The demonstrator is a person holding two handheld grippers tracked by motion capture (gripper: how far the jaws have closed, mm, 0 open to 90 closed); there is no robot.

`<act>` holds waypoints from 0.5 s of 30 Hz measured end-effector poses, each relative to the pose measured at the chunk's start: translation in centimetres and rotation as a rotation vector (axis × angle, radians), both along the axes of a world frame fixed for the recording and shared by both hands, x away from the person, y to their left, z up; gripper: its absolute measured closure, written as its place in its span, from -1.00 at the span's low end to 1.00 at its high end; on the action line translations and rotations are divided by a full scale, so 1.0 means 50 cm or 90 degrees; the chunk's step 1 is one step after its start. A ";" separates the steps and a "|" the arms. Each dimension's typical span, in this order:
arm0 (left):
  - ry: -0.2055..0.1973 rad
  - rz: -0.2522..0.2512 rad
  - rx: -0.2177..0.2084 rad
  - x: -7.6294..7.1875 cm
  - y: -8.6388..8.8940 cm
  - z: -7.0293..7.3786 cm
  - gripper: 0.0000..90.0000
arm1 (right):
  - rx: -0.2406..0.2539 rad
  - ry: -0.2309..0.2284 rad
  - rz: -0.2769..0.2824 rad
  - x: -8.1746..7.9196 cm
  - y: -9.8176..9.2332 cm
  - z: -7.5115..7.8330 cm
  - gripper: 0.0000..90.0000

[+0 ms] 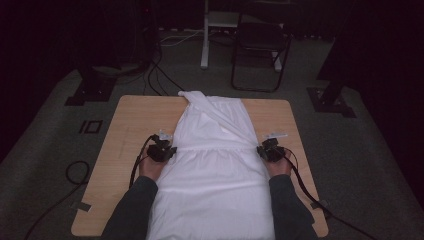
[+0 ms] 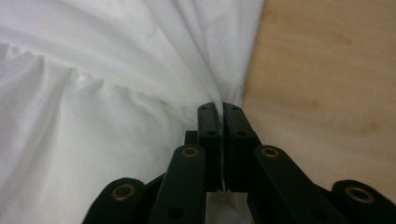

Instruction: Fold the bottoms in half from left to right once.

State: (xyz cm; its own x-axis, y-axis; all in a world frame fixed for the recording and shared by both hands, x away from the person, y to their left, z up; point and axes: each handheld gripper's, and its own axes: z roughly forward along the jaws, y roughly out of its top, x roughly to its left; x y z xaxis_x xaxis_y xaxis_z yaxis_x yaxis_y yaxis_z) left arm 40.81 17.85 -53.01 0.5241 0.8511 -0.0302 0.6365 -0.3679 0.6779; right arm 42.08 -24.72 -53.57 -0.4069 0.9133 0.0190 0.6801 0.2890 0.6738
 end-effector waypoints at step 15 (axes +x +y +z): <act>-0.002 -0.076 0.022 -0.221 0.019 0.004 0.85 | 0.064 0.031 0.048 -0.228 -0.053 -0.004 0.95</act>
State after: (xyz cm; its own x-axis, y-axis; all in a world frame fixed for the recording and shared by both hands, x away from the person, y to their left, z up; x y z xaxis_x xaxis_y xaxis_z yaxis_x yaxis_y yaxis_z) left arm 29.76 18.81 -52.81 0.6224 0.7827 0.0000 0.5843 -0.4647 0.6654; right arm 30.70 -27.36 -53.77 -0.4708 0.8726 0.1303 0.6916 0.2733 0.6686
